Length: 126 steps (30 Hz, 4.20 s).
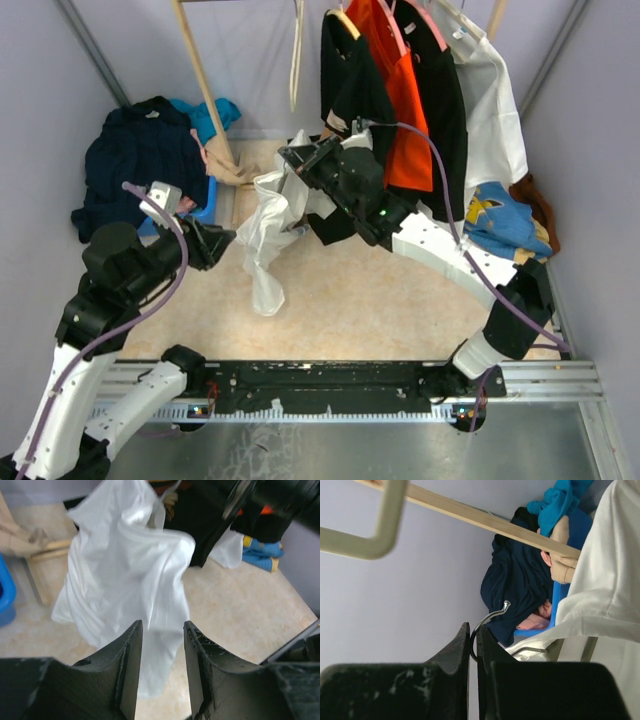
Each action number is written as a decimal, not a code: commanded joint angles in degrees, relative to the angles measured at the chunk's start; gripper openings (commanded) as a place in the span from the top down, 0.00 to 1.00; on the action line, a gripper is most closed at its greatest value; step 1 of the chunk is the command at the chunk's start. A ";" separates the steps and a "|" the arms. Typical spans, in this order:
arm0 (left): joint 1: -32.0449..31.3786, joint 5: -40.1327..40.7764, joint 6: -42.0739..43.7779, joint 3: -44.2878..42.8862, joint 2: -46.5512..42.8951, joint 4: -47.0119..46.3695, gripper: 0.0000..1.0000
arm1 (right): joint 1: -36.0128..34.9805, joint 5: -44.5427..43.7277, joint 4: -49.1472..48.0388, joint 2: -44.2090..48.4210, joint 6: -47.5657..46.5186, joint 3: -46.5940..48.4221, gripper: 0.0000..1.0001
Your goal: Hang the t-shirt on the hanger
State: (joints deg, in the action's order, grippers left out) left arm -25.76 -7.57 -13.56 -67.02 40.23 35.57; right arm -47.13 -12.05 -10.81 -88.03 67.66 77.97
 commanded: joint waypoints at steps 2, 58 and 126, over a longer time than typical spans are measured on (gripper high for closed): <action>-0.20 -1.71 -4.75 7.26 -6.14 5.56 0.53 | -0.24 -3.24 -2.77 1.66 -5.19 9.27 1.00; -22.60 30.22 -18.22 19.97 0.27 -4.21 1.00 | 1.75 -3.37 -0.78 -2.15 -2.00 10.44 1.00; -37.35 41.32 -22.76 7.11 6.26 9.93 0.01 | 3.50 -4.69 -4.40 -2.34 0.83 6.96 1.00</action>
State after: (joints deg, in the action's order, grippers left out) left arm -62.92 25.02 -36.82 -57.67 44.47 44.10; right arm -43.38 -14.94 -11.05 -93.43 67.75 82.13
